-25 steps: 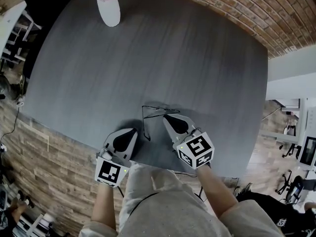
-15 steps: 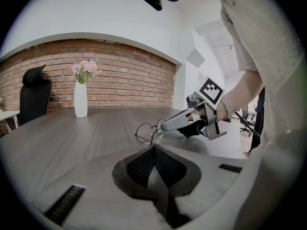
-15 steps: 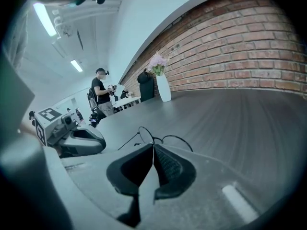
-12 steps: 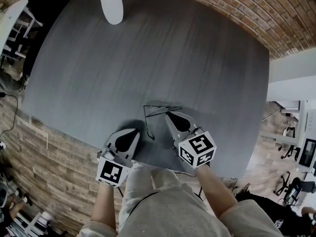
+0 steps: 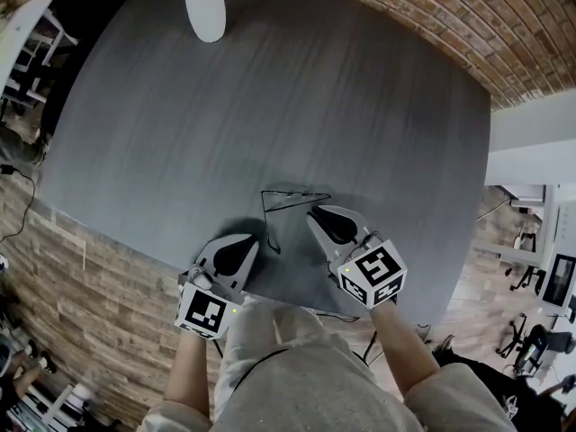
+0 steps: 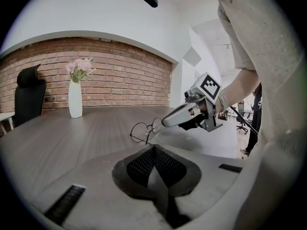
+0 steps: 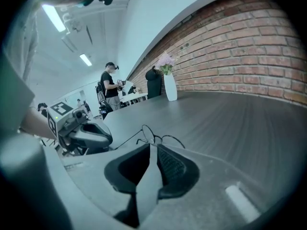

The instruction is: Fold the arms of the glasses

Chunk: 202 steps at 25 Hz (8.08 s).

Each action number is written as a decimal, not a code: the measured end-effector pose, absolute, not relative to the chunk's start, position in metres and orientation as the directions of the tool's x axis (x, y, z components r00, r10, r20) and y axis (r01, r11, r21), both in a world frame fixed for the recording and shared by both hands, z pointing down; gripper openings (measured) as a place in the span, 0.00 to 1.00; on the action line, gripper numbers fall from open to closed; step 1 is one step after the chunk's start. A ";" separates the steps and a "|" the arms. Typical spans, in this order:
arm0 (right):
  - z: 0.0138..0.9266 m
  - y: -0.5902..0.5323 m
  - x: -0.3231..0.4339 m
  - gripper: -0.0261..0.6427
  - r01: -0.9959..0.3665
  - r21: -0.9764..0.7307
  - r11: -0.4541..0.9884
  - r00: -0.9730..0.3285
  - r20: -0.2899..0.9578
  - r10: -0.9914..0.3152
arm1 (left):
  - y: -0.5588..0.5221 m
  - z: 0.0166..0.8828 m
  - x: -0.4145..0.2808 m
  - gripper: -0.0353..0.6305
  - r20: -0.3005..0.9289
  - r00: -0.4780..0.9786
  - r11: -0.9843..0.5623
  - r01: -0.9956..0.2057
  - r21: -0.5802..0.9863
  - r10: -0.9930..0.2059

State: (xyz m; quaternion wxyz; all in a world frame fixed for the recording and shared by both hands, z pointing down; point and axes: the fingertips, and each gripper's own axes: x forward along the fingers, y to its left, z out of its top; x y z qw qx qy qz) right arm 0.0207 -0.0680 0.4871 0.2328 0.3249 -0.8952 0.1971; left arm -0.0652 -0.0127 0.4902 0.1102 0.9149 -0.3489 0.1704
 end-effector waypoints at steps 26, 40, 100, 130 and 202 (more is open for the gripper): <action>0.477 -0.115 0.042 0.16 -0.571 -0.263 0.778 -0.768 0.505 -0.394 | -0.005 0.511 -0.059 0.05 0.523 0.697 -0.793 -0.606 0.066 -0.490; 0.478 -0.109 0.026 0.14 -0.533 -0.326 0.781 -0.803 0.484 -0.346 | -0.015 0.516 -0.059 0.05 0.571 0.662 -0.765 -0.638 0.089 -0.486; 0.481 -0.120 0.024 0.12 -0.480 -0.451 0.752 -0.855 0.432 -0.287 | -0.106 0.506 -0.022 0.05 0.577 0.613 -0.570 -0.771 0.285 -0.540; 0.406 -0.098 0.053 0.04 -0.668 -0.237 0.705 -0.739 0.323 -0.592 | -0.091 0.428 -0.067 0.05 0.313 0.573 -0.526 -0.820 0.226 -0.758; 0.221 -0.079 0.044 0.04 -0.705 -0.047 0.708 -0.708 -0.001 -0.706 | -0.078 0.216 -0.129 0.05 -0.059 0.451 -0.454 -0.886 0.090 -0.891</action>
